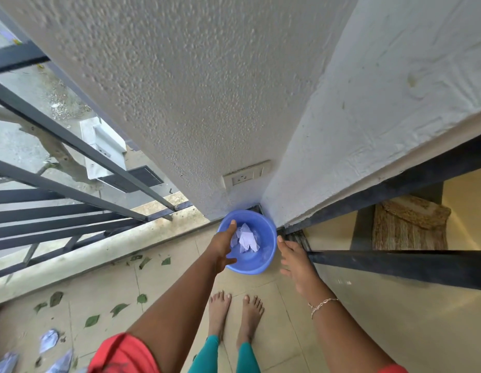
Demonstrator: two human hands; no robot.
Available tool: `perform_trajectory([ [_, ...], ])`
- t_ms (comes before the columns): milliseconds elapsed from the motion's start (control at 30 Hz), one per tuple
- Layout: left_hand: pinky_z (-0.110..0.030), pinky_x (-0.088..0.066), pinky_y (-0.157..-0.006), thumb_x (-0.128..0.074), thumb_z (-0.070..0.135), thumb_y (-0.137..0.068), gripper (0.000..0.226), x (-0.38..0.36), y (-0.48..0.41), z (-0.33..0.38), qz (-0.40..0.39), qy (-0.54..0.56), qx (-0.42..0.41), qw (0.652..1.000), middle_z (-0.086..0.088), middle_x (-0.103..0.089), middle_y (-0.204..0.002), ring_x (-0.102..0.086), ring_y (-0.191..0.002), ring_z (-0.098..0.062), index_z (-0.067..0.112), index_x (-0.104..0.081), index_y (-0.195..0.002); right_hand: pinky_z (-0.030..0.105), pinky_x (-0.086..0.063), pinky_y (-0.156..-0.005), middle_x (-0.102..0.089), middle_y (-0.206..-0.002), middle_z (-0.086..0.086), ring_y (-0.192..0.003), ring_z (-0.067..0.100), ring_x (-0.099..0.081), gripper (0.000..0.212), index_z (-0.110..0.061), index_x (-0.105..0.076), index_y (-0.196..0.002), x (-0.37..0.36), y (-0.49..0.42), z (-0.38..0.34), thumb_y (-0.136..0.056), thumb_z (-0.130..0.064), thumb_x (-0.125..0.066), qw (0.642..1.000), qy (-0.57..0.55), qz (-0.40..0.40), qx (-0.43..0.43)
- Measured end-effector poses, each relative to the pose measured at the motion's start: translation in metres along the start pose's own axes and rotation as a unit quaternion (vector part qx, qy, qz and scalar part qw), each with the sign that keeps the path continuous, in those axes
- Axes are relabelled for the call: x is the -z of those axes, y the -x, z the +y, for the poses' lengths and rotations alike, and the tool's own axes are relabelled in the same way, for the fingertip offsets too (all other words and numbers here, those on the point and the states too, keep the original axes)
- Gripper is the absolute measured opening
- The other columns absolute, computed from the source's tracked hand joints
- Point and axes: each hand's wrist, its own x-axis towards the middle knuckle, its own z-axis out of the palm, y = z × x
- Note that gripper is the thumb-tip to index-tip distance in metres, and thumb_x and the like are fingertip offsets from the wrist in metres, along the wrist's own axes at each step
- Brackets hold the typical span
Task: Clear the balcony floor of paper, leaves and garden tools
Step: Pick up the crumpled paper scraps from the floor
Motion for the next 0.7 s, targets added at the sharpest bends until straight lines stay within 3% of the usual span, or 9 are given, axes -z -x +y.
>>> perform_trajectory([
  [67, -0.047, -0.042, -0.099, -0.049, 0.054, -0.09, 0.065, 0.006, 0.007, -0.002, 0.021, -0.077, -0.023, 0.997, -0.007, -0.038, -0.145, -0.042, -0.126, -0.03, 0.013, -0.039, -0.139, 0.04, -0.041, -0.094, -0.051, -0.123, 0.014, -0.112, 0.027, -0.05, 0.036, -0.012, -0.047, -0.118, -0.003, 0.005, -0.005, -0.093, -0.038, -0.05, 0.999, 0.029, -0.002, 0.014],
  [133, -0.041, -0.042, -0.093, -0.049, 0.05, -0.092, 0.066, 0.011, 0.021, -0.004, 0.054, -0.175, -0.067, 0.981, -0.011, -0.039, -0.144, -0.045, -0.12, -0.029, 0.01, -0.034, -0.142, 0.034, -0.044, -0.082, -0.053, -0.1, 0.012, -0.093, 0.023, -0.053, 0.04, -0.01, -0.053, -0.11, -0.006, 0.018, -0.015, -0.088, -0.043, -0.057, 0.996, 0.077, 0.003, 0.048],
  [200, -0.035, -0.038, -0.095, -0.048, 0.044, -0.094, 0.063, 0.019, 0.035, -0.009, 0.083, -0.329, -0.122, 0.933, -0.015, -0.039, -0.144, -0.044, -0.125, -0.03, 0.005, -0.032, -0.142, 0.027, -0.038, -0.065, -0.049, -0.076, 0.0, -0.071, 0.016, -0.046, 0.038, -0.02, -0.052, -0.083, -0.008, 0.023, -0.018, -0.075, -0.054, -0.067, 0.981, 0.164, 0.004, 0.105],
  [267, -0.031, -0.036, -0.095, -0.045, 0.043, -0.096, 0.058, 0.031, 0.055, -0.016, 0.102, -0.454, -0.169, 0.869, -0.017, -0.042, -0.139, -0.043, -0.126, -0.029, 0.005, -0.036, -0.138, 0.029, -0.037, -0.064, -0.049, -0.076, -0.001, -0.074, 0.021, -0.05, 0.024, -0.019, -0.053, -0.083, -0.012, 0.035, -0.021, -0.082, -0.038, -0.067, 0.946, 0.284, 0.004, 0.154],
  [333, -0.033, -0.037, -0.096, -0.044, 0.045, -0.096, 0.055, 0.047, 0.072, -0.029, 0.113, -0.505, -0.177, 0.837, -0.018, -0.045, -0.133, -0.044, -0.123, -0.03, 0.005, -0.041, -0.133, 0.032, -0.042, -0.082, -0.055, -0.105, 0.007, -0.101, 0.026, -0.055, 0.034, -0.01, -0.056, -0.113, -0.019, 0.052, -0.024, -0.088, -0.034, -0.06, 0.893, 0.401, -0.006, 0.203],
  [400, -0.036, -0.041, -0.097, -0.044, 0.049, -0.094, 0.057, 0.063, 0.085, -0.048, 0.141, -0.512, -0.162, 0.832, -0.017, -0.045, -0.132, -0.044, -0.122, -0.032, 0.008, -0.042, -0.133, 0.032, -0.039, -0.091, -0.051, -0.124, 0.01, -0.115, 0.027, -0.049, 0.045, -0.01, -0.049, -0.126, -0.03, 0.072, -0.027, -0.09, -0.036, -0.056, 0.833, 0.493, -0.023, 0.249],
  [533, -0.038, -0.041, -0.098, -0.041, 0.052, -0.094, 0.058, 0.094, 0.119, -0.084, 0.198, -0.494, -0.137, 0.836, -0.013, -0.044, -0.134, -0.043, -0.123, -0.032, 0.01, -0.04, -0.135, 0.034, -0.038, -0.096, -0.045, -0.132, 0.01, -0.121, 0.027, -0.043, 0.049, -0.013, -0.042, -0.132, -0.061, 0.109, -0.026, -0.091, -0.039, -0.052, 0.714, 0.627, -0.084, 0.3],
  [700, -0.038, -0.04, -0.099, -0.038, 0.052, -0.095, 0.058, 0.138, 0.165, -0.137, 0.27, -0.447, -0.114, 0.845, -0.011, -0.042, -0.136, -0.042, -0.125, -0.028, 0.012, -0.038, -0.137, 0.038, -0.038, -0.095, -0.044, -0.13, 0.009, -0.121, 0.03, -0.042, 0.049, -0.015, -0.04, -0.133, -0.114, 0.152, -0.011, -0.092, -0.041, -0.048, 0.532, 0.739, -0.147, 0.387],
])
